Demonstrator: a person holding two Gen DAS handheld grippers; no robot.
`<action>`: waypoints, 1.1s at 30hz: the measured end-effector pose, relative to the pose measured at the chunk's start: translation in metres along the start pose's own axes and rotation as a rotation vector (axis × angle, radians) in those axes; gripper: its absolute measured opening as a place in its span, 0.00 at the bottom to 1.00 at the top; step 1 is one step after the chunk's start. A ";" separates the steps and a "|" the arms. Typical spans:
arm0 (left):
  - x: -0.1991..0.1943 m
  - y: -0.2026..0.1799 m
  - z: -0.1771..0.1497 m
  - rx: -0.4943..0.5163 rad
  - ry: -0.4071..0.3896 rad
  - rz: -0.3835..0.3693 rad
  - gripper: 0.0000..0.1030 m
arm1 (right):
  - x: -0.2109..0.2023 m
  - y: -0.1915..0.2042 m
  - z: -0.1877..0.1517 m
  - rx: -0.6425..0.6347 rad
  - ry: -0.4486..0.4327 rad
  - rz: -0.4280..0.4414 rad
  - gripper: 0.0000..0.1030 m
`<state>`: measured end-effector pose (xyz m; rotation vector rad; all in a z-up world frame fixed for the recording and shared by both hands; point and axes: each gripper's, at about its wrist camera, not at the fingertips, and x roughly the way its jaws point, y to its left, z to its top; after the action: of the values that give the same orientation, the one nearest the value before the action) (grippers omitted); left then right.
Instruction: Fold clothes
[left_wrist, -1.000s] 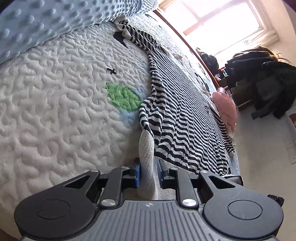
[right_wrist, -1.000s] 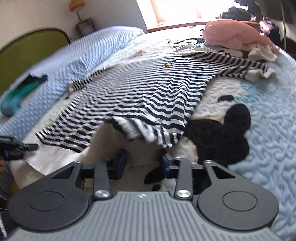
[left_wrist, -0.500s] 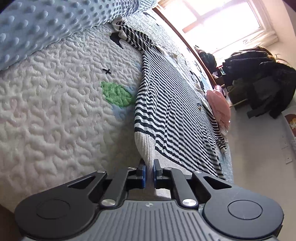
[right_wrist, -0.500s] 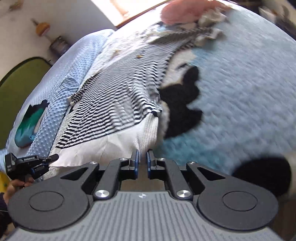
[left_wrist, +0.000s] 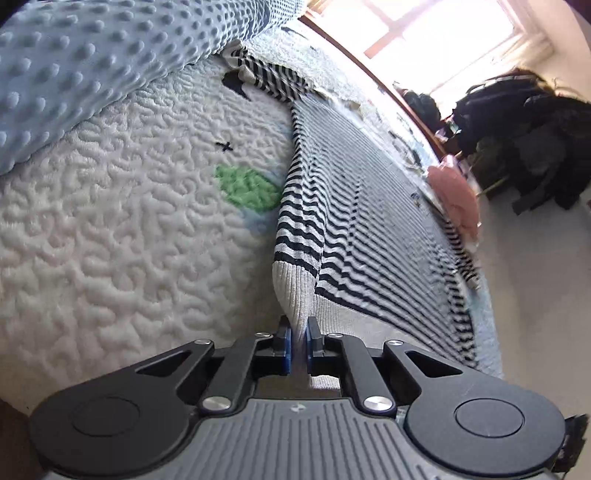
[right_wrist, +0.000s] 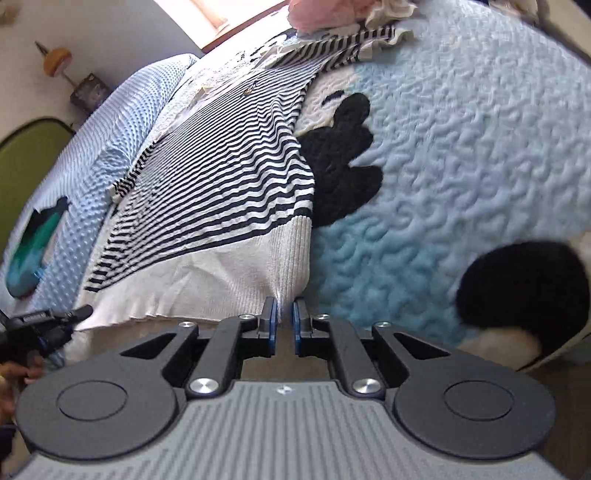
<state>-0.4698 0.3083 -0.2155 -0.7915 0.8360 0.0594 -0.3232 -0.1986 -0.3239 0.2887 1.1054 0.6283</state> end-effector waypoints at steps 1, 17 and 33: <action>0.000 0.000 -0.001 0.004 0.005 0.006 0.08 | 0.003 -0.002 0.000 0.006 0.016 -0.009 0.08; -0.019 0.026 0.002 -0.039 -0.085 0.006 0.42 | -0.010 -0.012 0.003 0.023 -0.044 -0.089 0.36; -0.016 -0.026 -0.005 0.165 -0.143 0.101 0.07 | -0.005 0.011 0.012 0.012 -0.113 -0.073 0.03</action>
<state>-0.4752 0.2900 -0.1909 -0.5832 0.7348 0.1337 -0.3177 -0.1914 -0.3093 0.2897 1.0071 0.5337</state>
